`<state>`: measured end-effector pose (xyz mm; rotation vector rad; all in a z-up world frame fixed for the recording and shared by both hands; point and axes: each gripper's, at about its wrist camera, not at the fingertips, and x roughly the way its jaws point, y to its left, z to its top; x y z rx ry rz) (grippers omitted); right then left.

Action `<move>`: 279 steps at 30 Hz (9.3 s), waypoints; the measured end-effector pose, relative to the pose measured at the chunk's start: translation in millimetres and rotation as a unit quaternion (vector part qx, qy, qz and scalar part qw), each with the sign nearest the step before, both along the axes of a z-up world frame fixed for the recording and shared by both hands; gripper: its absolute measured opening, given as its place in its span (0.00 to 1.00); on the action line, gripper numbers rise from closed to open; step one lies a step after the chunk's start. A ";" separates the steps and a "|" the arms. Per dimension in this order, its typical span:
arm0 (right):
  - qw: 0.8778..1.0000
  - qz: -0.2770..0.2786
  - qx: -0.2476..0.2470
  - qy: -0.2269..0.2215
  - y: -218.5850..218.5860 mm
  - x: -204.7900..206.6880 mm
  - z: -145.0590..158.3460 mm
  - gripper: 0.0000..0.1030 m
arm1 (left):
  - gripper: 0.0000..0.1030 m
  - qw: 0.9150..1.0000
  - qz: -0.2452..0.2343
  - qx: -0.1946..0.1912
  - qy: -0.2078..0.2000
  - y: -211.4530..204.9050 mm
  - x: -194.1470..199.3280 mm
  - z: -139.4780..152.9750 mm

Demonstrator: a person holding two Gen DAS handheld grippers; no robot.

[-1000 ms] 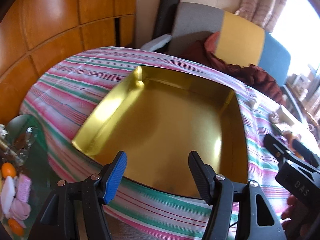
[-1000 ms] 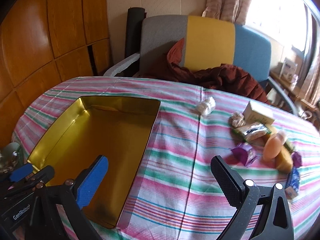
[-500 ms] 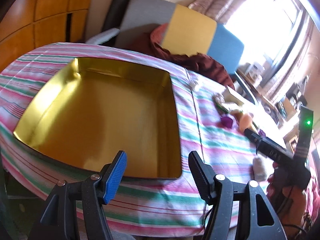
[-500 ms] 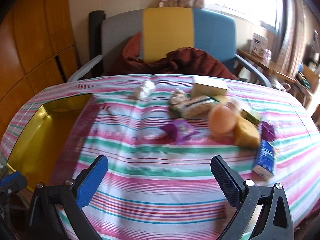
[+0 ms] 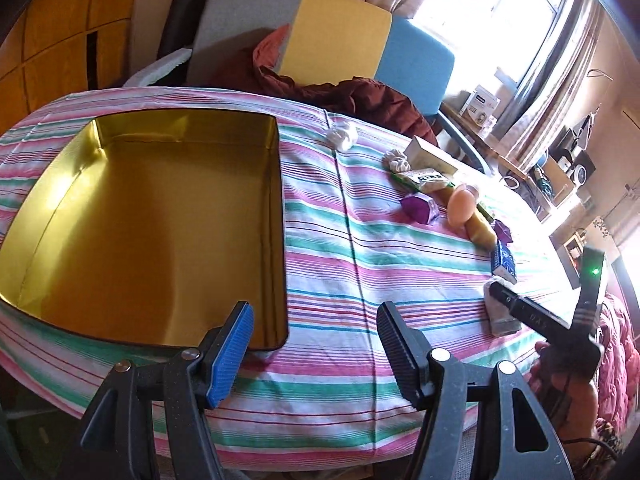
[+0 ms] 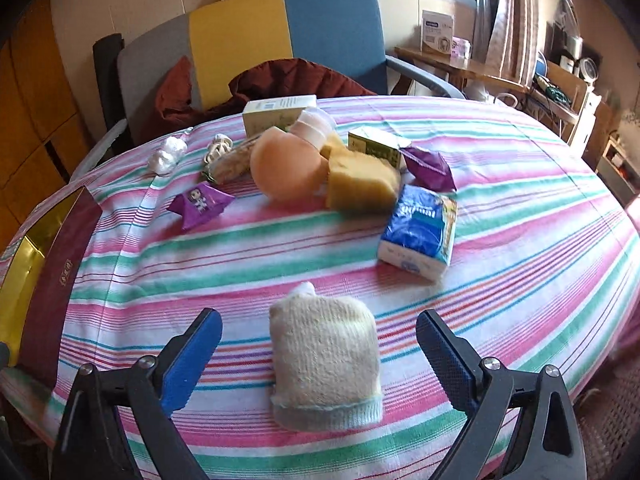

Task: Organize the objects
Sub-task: 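Move both tools toward the items beside the gold tray, then grasp the purple snack packet with the left gripper while the right gripper holds the white sock, then carry the purple packet over the gold tray and release it with the left gripper, then lower the white sock into the gold tray and open the right gripper, then grasp the blue tissue pack with the right gripper while the left gripper grasps the orange bottle, then carry the orange bottle and tissue pack over the gold tray with both grippers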

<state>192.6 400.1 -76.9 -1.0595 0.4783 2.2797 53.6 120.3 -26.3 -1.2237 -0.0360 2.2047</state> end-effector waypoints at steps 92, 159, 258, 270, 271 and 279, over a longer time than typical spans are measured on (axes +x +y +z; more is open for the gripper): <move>0.996 0.045 0.053 0.051 1.3 -36.8 -40.9 0.53 | 0.36 0.993 -0.068 0.035 0.092 63.7 -31.3 -3.7; 0.917 0.389 -0.041 0.079 -270.5 -165.9 20.5 0.88 | 0.48 0.934 0.348 0.030 0.074 -184.7 -90.1 -7.3; 0.990 -0.114 0.003 0.084 98.4 -3.0 -37.9 0.57 | 0.49 0.966 -0.253 -0.009 0.049 334.2 -51.5 -55.2; 0.990 -0.114 0.007 0.083 98.2 -5.1 -37.5 0.56 | 0.36 0.969 -0.235 -0.001 0.072 303.5 -37.7 -54.1; 0.990 -0.114 0.008 0.082 98.4 -4.5 -37.6 0.56 | 0.36 0.970 -0.232 0.002 0.073 297.0 -36.4 -54.3; 0.990 -0.115 0.011 0.078 98.6 -5.9 -38.0 0.56 | 0.34 0.978 -0.197 0.013 0.060 251.2 -33.1 -61.2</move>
